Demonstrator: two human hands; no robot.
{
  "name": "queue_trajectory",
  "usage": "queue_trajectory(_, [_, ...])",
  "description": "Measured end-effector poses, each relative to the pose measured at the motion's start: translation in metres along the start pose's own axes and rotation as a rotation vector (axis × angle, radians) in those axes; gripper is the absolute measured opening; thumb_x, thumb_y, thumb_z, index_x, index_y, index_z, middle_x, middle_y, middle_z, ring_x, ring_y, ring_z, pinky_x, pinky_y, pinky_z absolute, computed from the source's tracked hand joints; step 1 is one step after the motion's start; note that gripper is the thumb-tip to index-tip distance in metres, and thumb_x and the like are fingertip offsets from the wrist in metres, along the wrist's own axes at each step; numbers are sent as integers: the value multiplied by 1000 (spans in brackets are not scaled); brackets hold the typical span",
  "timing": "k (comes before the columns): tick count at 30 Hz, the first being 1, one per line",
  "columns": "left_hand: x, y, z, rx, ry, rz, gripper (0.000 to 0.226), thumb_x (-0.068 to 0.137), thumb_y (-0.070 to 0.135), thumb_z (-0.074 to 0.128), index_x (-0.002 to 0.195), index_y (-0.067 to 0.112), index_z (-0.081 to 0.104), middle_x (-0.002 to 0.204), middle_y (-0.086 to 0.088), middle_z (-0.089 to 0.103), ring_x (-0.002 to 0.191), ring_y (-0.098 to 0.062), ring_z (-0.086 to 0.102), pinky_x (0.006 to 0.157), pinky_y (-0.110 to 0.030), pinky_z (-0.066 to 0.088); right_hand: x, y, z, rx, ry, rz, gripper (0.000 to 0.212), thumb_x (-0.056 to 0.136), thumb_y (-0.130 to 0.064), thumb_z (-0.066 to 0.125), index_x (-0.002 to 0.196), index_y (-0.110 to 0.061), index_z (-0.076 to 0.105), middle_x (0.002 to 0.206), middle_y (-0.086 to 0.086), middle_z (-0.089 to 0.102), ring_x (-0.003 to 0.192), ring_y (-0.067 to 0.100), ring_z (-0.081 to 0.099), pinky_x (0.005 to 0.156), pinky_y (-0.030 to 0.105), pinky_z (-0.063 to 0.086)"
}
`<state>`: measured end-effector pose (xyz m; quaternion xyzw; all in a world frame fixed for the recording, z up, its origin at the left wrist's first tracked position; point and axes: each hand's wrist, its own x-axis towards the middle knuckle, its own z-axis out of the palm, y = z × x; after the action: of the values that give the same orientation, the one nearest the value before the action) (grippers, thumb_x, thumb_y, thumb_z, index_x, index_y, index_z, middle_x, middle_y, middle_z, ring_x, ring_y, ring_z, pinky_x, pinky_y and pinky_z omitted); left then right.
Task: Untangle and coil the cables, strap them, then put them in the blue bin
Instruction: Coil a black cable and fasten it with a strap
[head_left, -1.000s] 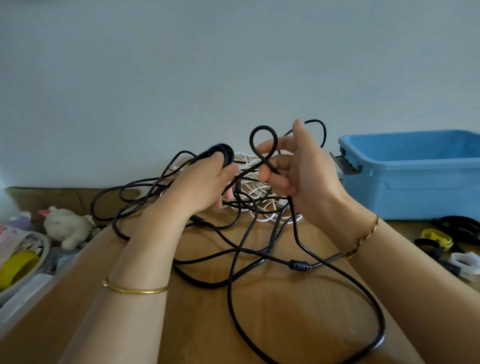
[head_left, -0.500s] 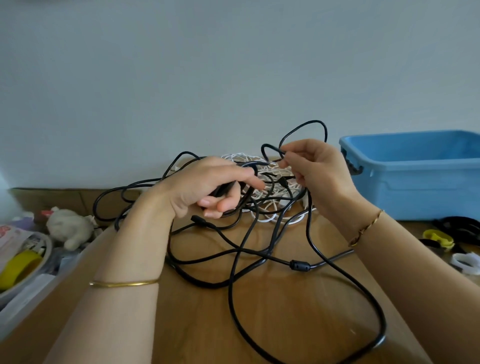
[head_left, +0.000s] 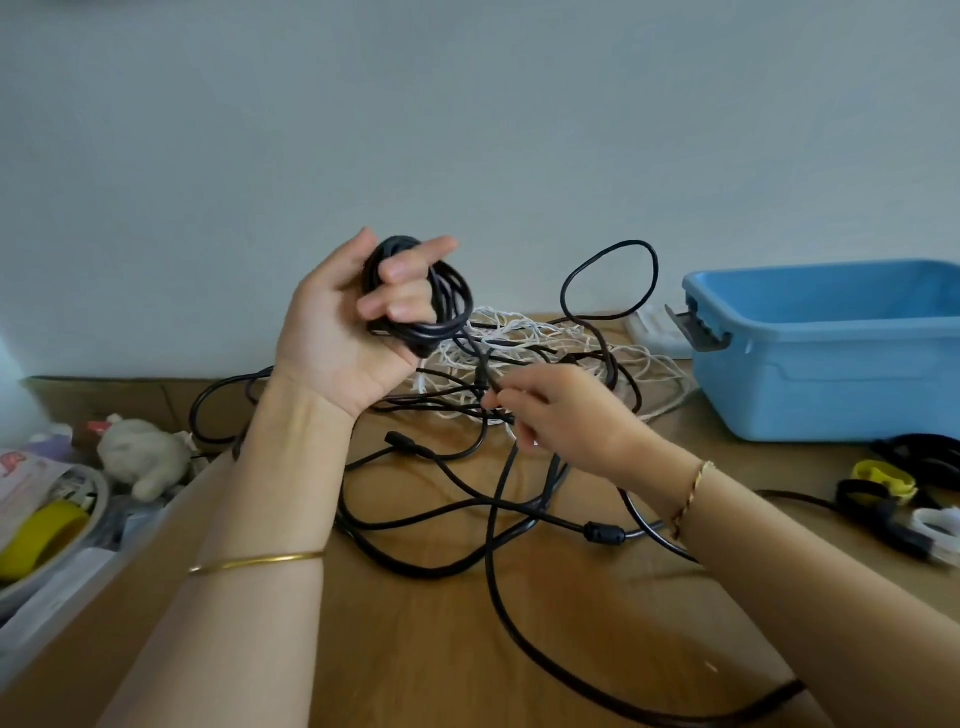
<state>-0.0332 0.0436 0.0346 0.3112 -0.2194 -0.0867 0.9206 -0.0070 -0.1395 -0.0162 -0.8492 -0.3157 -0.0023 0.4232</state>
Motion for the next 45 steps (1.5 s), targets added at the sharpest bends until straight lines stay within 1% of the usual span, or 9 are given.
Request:
queue_trajectory(5, [7, -13, 0, 359, 388, 302, 27, 103, 25, 34, 98, 2, 48, 65, -2, 55, 43, -8, 39, 51, -23, 45, -8, -22, -5, -62, -236, -42, 34, 98, -26, 44, 100, 1, 64, 51, -4, 55, 46, 6, 44, 59, 18, 47])
queue_trajectory(8, [10, -24, 1, 697, 493, 315, 26, 104, 20, 33, 85, 9, 45, 64, -3, 60, 44, -11, 44, 58, -27, 50, -11, -32, -13, -94, -236, -58, 35, 96, -27, 50, 71, -6, 60, 47, -5, 52, 42, 5, 40, 51, 18, 40])
queue_trajectory(15, [11, -36, 6, 1743, 473, 184, 26, 103, 30, 34, 104, 7, 48, 71, 7, 58, 63, -9, 53, 68, -23, 41, -11, -38, -28, -98, -189, 38, 23, 94, -23, 54, 82, -6, 63, 52, -3, 56, 42, 12, 49, 44, 20, 43])
queue_trajectory(21, [8, -35, 6, 2067, 456, -142, 22, 101, 28, 36, 93, 11, 47, 75, -1, 62, 64, -13, 56, 66, -37, 44, -13, -39, -36, -341, 6, -25, 12, 89, -17, 57, 95, -20, 68, 67, -7, 61, 68, 16, 64, 68, 35, 57])
queue_trajectory(26, [1, -34, 10, 1865, 271, -340, 70, 101, 49, 26, 67, 1, 64, 46, -6, 53, 46, -12, 54, 76, -31, 45, -7, -27, -44, -620, 372, -173, 15, 90, -30, 56, 99, -30, 68, 90, -6, 67, 92, 19, 60, 71, 32, 46])
queue_trajectory(29, [-4, -29, 13, 1622, 196, -366, 60, 88, 61, 46, 97, 4, 64, 47, -5, 50, 39, -14, 42, 66, -35, 47, 1, -14, -47, -692, 499, -337, 19, 90, -31, 54, 96, -26, 71, 87, -2, 69, 90, 25, 59, 73, 31, 33])
queue_trajectory(33, [-5, -26, 20, 1458, 101, -329, 37, 95, 36, 49, 102, 4, 67, 42, -1, 44, 33, -10, 28, 45, -24, 36, 7, 0, -46, -690, 606, -407, 20, 85, -27, 55, 89, -20, 74, 82, 1, 68, 88, 29, 57, 74, 31, 32])
queue_trajectory(39, [-4, -18, 21, 964, 40, -263, 45, 90, 34, 41, 93, 1, 72, 35, 6, 35, 28, -4, 21, 33, -17, 29, 12, 20, -40, -505, 476, -256, 18, 93, -16, 54, 104, -14, 69, 102, 3, 66, 95, 26, 58, 75, 40, 48])
queue_trajectory(45, [1, -2, 9, 308, -47, -140, 53, 101, 38, 29, 110, -3, 61, 37, 9, 40, 30, -3, 23, 34, -12, 32, 12, 24, -28, -49, 225, -23, 13, 93, -15, 54, 92, -7, 64, 65, 6, 65, 53, 11, 63, 53, 28, 54])
